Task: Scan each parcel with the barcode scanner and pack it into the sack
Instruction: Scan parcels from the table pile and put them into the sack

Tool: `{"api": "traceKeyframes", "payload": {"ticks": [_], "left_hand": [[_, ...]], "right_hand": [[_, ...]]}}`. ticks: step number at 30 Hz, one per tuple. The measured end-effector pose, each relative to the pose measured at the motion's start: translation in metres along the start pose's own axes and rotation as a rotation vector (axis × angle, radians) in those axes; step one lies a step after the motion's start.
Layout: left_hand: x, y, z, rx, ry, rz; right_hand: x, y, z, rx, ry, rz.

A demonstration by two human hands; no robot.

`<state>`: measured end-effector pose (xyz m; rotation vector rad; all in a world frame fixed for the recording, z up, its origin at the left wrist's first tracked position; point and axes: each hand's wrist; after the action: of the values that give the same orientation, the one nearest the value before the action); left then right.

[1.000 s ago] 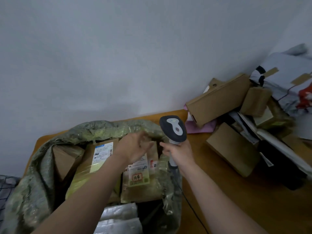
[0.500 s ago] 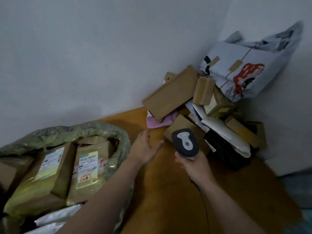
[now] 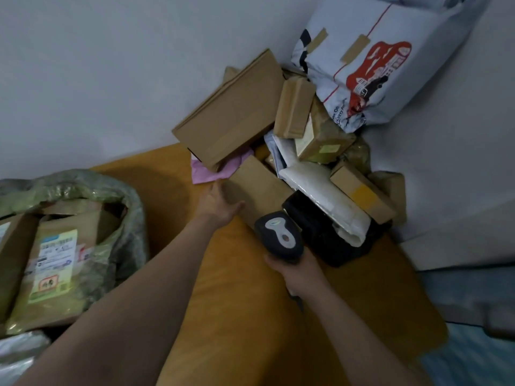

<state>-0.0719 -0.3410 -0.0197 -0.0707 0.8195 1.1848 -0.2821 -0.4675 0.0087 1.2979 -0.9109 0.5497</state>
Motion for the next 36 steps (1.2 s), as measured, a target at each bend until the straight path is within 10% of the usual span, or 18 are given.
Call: {"api": "traceKeyframes", "payload": {"ticks": [5, 17, 26, 36], "left_hand": [[0.016, 0.011, 0.001, 0.111, -0.072, 0.222], [0.039, 0.11, 0.01, -0.004, 0.635, 0.334], [0.007, 0.182, 0.064, -0.156, -0.019, 0.055], [0.006, 0.235, 0.065, -0.107, -0.227, 0.014]], "right_hand": [[-0.006, -0.012, 0.002, 0.014, -0.083, -0.041], [-0.004, 0.0, -0.008, 0.064, -0.122, -0.05], [-0.001, 0.044, -0.048, 0.148, -0.217, -0.018], [0.0, 0.08, -0.058, 0.08, -0.278, 0.043]]}}
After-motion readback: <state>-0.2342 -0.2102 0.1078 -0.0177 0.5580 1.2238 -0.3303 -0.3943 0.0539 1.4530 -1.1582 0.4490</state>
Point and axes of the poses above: each hand's wrist, its own y-axis away from the middle knuckle, its own z-axis out of the back of the hand, x = y × z, and after that the axes turned 6 degrees about x, right-handed
